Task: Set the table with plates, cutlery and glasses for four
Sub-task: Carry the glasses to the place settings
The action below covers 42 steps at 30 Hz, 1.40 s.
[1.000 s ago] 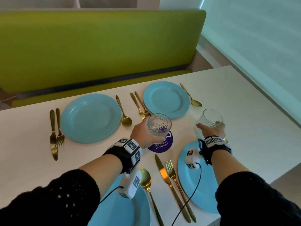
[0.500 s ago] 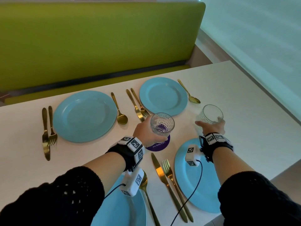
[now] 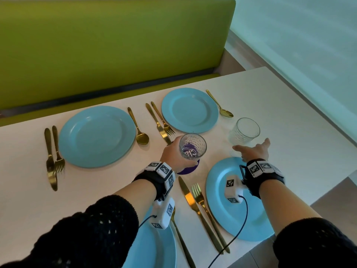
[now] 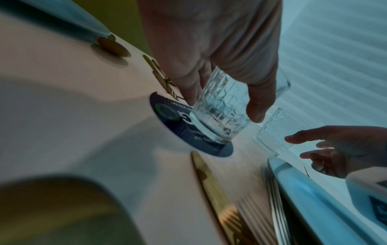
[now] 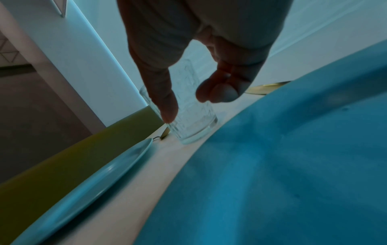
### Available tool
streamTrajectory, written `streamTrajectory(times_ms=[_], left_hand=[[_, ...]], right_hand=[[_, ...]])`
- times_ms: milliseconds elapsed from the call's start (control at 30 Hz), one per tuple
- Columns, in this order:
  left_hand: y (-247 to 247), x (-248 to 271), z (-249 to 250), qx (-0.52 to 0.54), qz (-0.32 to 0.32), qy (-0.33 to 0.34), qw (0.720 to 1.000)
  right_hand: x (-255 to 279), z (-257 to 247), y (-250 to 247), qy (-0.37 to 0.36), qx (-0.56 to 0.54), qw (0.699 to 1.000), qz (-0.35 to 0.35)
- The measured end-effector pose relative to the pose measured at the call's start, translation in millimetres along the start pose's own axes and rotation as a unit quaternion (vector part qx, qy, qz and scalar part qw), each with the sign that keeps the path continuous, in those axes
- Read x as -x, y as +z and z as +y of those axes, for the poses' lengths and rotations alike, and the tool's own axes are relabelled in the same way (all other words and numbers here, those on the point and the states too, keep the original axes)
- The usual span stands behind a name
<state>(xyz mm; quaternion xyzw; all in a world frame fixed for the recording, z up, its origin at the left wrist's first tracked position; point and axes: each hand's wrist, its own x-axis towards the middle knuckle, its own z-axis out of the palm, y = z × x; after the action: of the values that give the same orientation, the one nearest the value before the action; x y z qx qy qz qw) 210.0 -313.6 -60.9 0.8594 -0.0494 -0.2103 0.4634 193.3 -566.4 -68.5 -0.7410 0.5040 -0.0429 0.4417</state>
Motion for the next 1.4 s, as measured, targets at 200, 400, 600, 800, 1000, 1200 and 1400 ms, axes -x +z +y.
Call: streamTrajectory(times_ms=[200, 400, 600, 800, 1000, 1200, 1400], left_hand=[[-11, 11, 4, 0.002, -0.042, -0.015, 0.999], [-50, 52, -8, 0.033, -0.012, -0.005, 0.999], [-109, 130, -36, 0.104, 0.01, 0.018, 0.994], [-183, 215, -91, 0.089, 0.121, 0.081, 0.985], [-258, 275, -153, 0.091, 0.289, 0.087, 0.949], [-326, 306, -214, 0.099, 0.509, 0.017, 0.855], [-355, 334, -286, 0.146, 0.524, -0.059, 0.837]], right_hand=[[17, 7, -14, -0.02, 0.001, 0.999, 0.026], [71, 12, -21, -0.047, 0.017, 0.998, 0.05], [178, 13, -5, -0.082, -0.001, 0.995, 0.058], [324, 15, 62, -0.143, 0.011, 0.99, 0.006], [434, 20, 161, -0.135, 0.086, 0.973, -0.168], [504, 22, 240, -0.179, 0.158, 0.93, -0.28], [544, 17, 285, -0.194, 0.187, 0.901, -0.341]])
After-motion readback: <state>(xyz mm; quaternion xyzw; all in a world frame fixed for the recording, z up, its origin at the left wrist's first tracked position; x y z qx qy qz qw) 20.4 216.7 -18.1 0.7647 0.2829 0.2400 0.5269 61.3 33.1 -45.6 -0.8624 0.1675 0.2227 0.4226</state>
